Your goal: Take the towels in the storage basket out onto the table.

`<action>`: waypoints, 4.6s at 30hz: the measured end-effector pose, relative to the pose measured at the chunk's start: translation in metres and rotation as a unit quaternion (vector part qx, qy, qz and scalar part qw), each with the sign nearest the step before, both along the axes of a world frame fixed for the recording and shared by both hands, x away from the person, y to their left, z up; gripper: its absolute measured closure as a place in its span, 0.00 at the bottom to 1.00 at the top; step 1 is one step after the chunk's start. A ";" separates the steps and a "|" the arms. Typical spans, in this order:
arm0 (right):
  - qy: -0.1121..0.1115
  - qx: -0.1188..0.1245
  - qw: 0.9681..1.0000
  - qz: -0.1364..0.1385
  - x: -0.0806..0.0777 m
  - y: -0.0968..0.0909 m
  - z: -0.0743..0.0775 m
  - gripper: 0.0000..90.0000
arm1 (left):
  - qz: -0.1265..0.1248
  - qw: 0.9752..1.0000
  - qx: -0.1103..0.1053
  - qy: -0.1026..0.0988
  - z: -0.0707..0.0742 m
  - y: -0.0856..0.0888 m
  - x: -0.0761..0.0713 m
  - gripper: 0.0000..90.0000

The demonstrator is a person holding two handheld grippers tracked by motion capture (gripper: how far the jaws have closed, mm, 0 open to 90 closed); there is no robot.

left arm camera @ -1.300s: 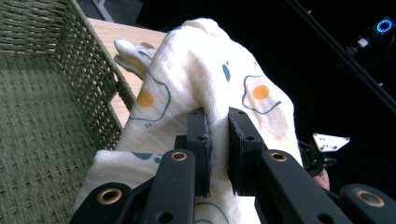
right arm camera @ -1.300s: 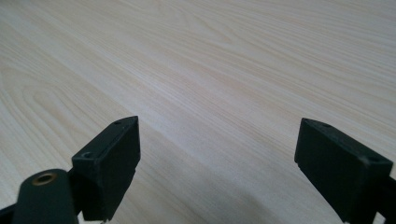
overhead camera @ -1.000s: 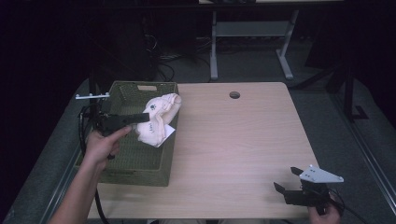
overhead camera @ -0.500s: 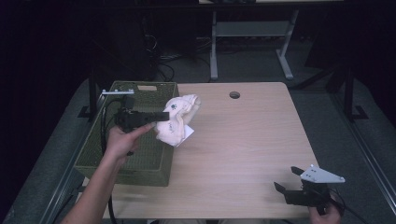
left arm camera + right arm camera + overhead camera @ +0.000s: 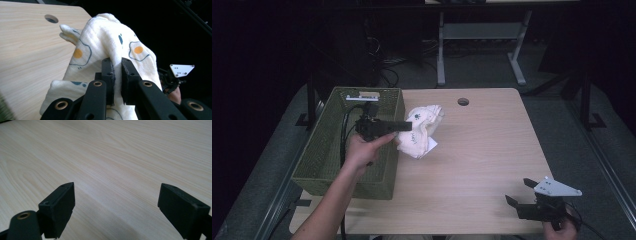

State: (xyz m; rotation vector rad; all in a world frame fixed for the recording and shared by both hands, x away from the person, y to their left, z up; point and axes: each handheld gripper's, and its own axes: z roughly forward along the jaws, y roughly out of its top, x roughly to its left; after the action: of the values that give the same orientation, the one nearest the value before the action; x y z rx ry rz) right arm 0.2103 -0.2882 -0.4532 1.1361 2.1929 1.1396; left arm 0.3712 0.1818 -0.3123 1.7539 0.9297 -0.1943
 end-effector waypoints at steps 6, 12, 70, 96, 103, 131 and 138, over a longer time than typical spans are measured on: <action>-0.002 -0.002 1.000 0.005 0.000 0.001 0.000 0.16 | -0.011 1.000 0.007 -0.001 -0.003 -0.022 0.003 0.92; -0.004 -0.002 1.000 0.006 0.000 -0.001 0.001 0.16 | -0.022 1.000 0.011 -0.001 -0.007 -0.042 0.004 0.92; -0.009 0.006 1.000 0.002 -0.002 -0.005 0.003 0.16 | -0.023 0.979 0.198 0.034 -0.119 -0.174 0.015 0.86; -0.008 0.004 1.000 0.004 -0.002 -0.003 0.003 0.16 | -0.011 0.975 0.223 -0.001 -0.118 -0.172 0.003 0.72; -0.007 0.002 1.000 0.005 -0.002 -0.004 0.003 0.16 | -0.011 0.975 0.221 -0.013 -0.112 -0.167 0.000 0.70; -0.003 -0.006 1.000 0.005 0.001 0.000 0.001 0.16 | -0.018 0.981 0.185 -0.056 -0.110 -0.128 -0.053 0.59; 0.003 -0.009 1.000 0.005 0.002 0.004 0.000 0.16 | -0.023 0.980 0.186 -0.064 -0.110 -0.116 -0.067 0.57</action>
State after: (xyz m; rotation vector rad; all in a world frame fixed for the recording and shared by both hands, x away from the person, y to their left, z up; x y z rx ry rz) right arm 0.2127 -0.2845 -0.4533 1.1231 2.2105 1.1193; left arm 0.3043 0.0653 -0.4221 2.1056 0.8711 0.0676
